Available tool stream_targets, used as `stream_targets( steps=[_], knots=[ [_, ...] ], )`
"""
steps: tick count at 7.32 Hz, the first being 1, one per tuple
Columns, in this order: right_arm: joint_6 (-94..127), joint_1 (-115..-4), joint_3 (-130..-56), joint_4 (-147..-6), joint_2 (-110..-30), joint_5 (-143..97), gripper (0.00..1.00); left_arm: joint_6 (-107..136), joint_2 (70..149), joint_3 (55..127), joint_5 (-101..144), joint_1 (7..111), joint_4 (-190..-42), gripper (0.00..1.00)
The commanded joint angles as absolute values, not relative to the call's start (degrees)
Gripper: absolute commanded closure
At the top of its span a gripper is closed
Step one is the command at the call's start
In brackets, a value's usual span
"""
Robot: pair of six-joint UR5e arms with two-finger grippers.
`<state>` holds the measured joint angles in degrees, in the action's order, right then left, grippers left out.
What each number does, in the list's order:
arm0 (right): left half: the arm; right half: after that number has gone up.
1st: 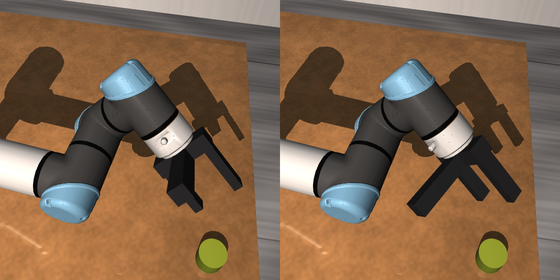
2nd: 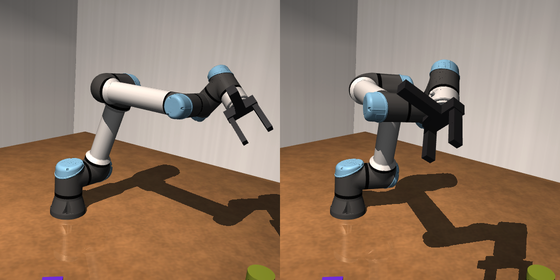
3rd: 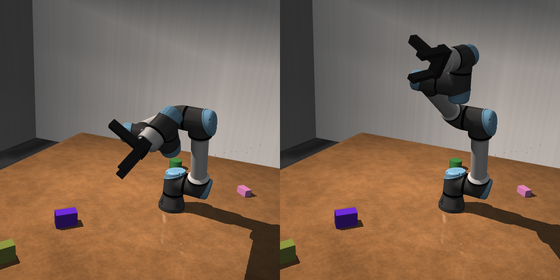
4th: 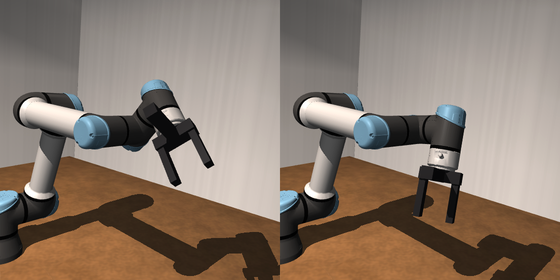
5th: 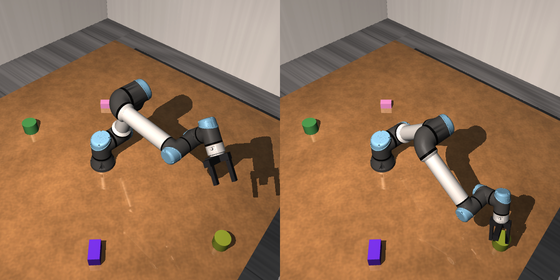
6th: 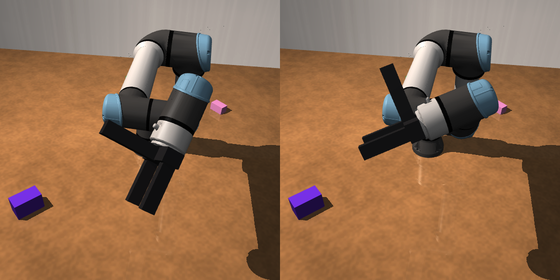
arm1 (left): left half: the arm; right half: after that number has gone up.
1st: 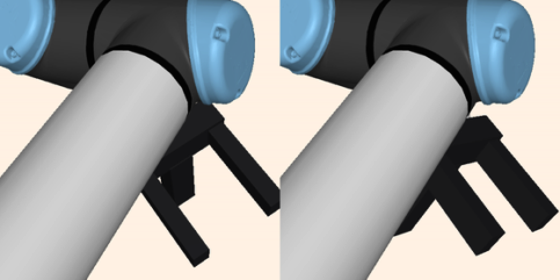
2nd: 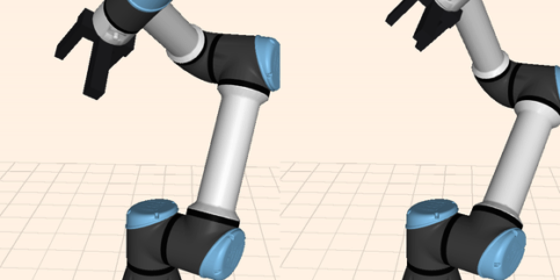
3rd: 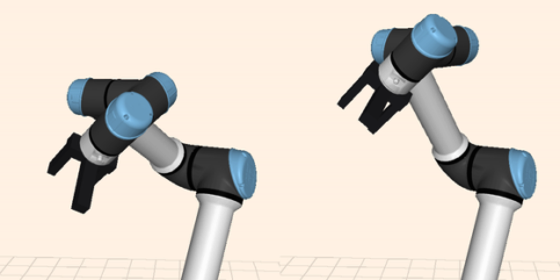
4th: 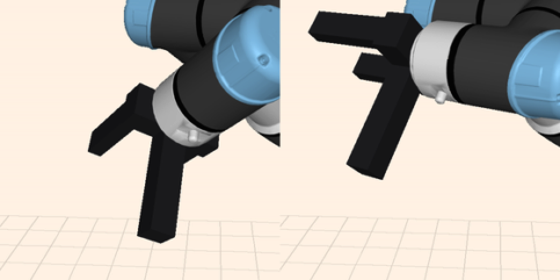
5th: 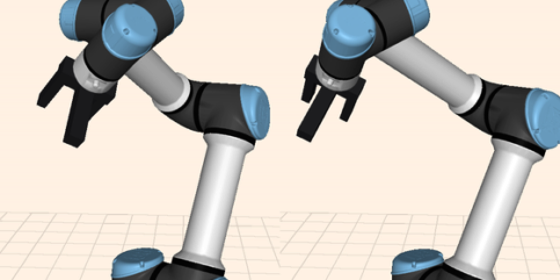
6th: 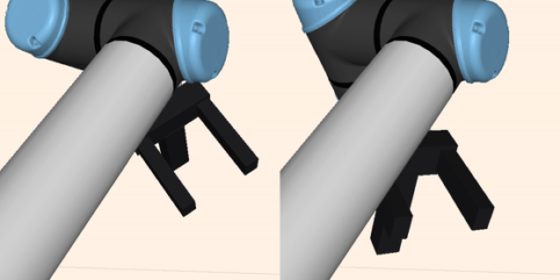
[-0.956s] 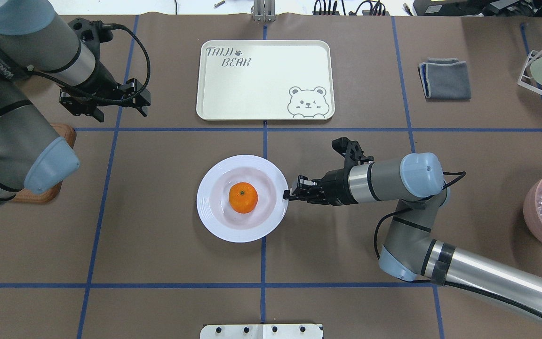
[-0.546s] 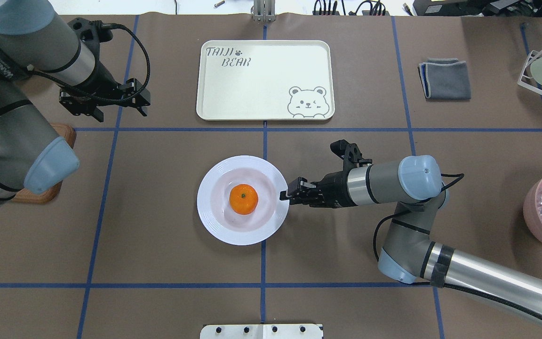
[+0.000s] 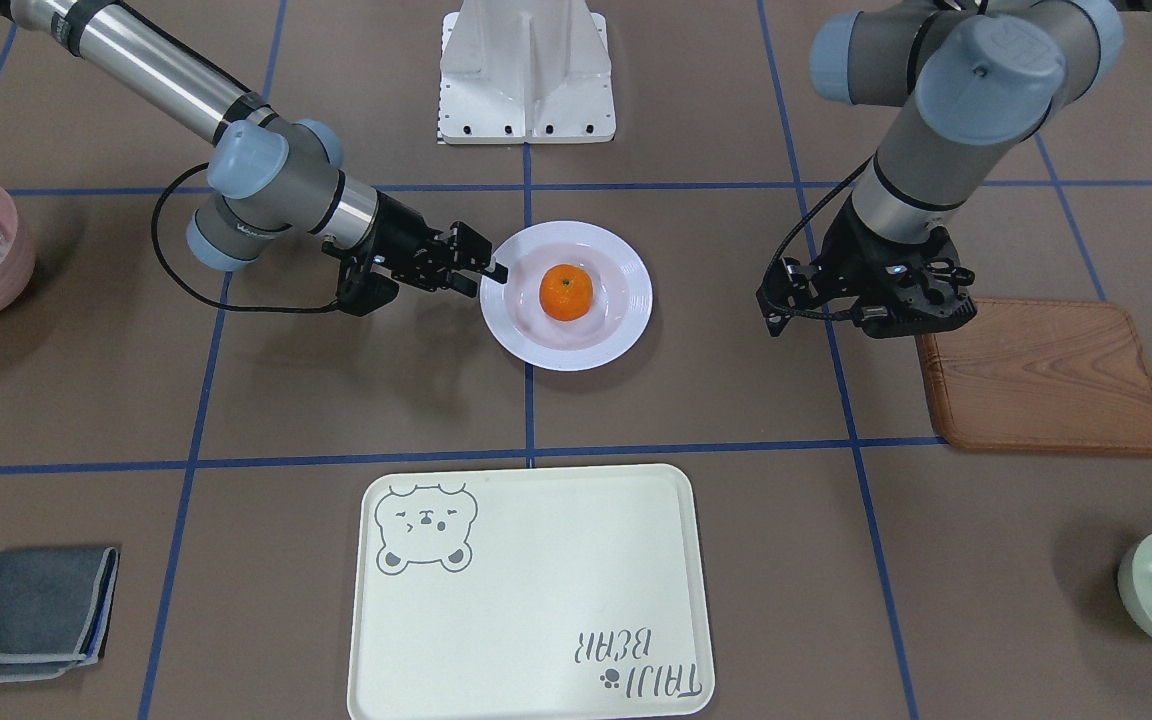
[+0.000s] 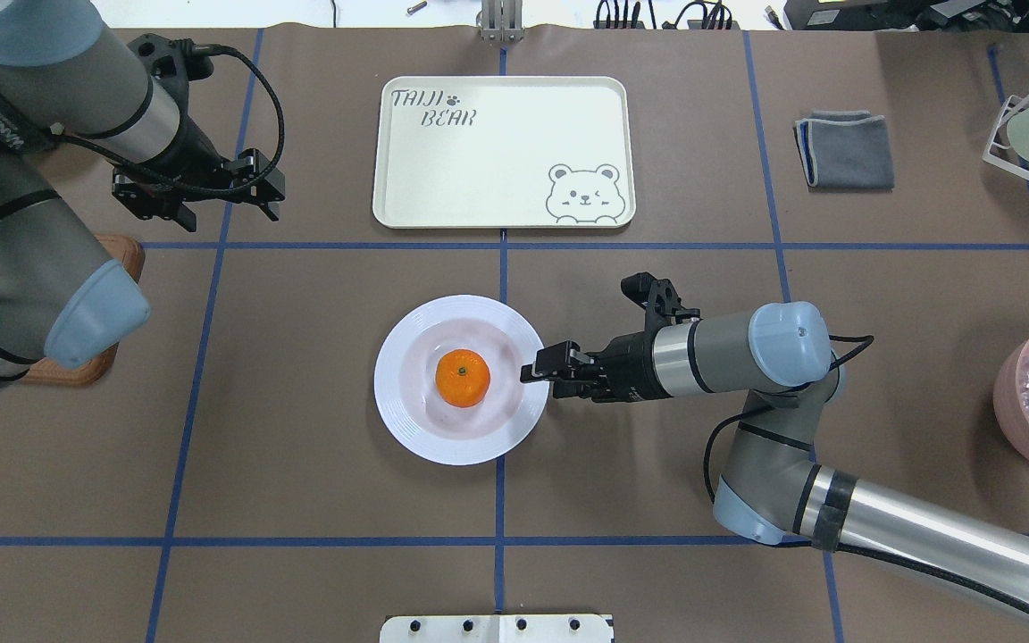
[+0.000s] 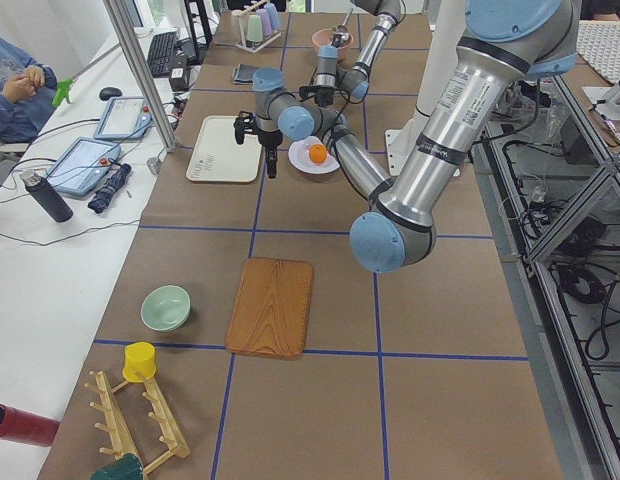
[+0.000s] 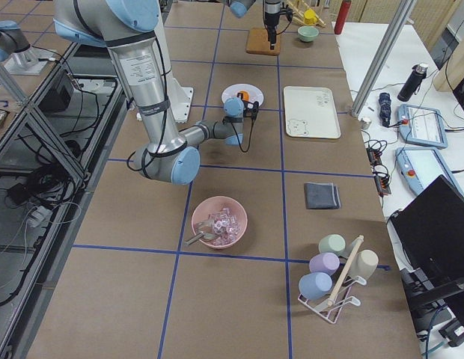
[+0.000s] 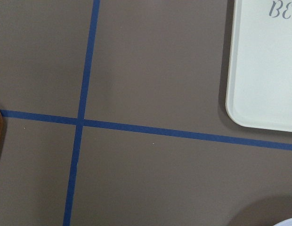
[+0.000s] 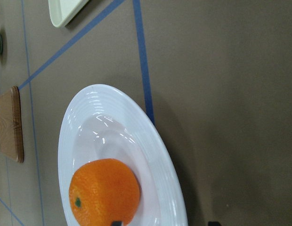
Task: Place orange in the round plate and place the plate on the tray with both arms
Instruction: 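Lift the plate with the right gripper and carry it onto the bear tray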
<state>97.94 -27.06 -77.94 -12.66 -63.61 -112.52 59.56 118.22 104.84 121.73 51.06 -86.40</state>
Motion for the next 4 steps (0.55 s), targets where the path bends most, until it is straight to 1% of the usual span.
stream_targets(
  steps=[1, 3, 4],
  knots=[
    [98.53, -26.72, -77.78, -12.66, -63.02, -111.98, 0.36, 59.59, 118.21, 105.12, 121.73, 51.06, -86.31, 0.02],
    [98.53, -26.02, -77.43, -12.66, -62.93, -111.1, 0.46, 59.68, 118.21, 105.29, 121.73, 51.06, -86.31, 0.02],
    [98.7, -25.93, -77.43, -12.66, -62.84, -111.09, 0.56, 59.68, 118.13, 105.38, 121.73, 51.06, -86.31, 0.02]
  ],
)
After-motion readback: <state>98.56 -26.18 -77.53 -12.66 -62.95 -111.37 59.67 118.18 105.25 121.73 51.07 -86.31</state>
